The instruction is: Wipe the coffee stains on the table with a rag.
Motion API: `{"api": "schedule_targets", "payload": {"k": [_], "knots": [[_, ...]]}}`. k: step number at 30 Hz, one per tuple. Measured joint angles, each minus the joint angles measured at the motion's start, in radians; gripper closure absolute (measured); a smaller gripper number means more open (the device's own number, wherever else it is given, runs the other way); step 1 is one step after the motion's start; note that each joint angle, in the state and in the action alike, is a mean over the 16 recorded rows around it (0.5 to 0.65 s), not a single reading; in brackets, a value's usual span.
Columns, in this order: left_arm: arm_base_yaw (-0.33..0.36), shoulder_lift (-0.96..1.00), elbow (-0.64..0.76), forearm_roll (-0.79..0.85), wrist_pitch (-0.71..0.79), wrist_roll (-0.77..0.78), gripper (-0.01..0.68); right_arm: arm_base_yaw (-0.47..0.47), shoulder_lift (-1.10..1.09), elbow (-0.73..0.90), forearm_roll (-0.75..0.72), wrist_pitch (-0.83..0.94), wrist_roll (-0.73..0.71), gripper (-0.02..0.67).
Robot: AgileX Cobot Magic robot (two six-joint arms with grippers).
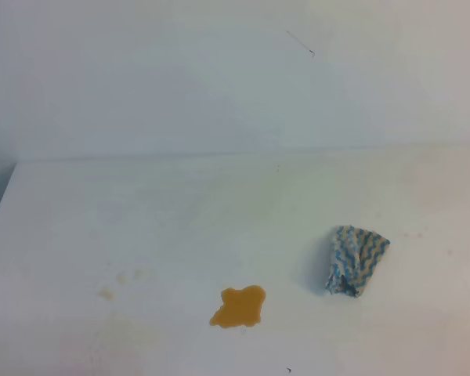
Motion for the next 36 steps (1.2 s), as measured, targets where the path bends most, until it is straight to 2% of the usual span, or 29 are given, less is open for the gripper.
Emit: {"api": "schedule_targets", "payload": {"k": [25,36], "knots": [[0.0,0.0,0.0,0.0,0.0,0.0,0.672,0.0,0.0,0.0,-0.029,-0.004,0.0,0.653],[0.0,0.0,0.0,0.0,0.0,0.0,0.672,0.0,0.0,0.0,-0.007,-0.1,0.003,0.653]]}}
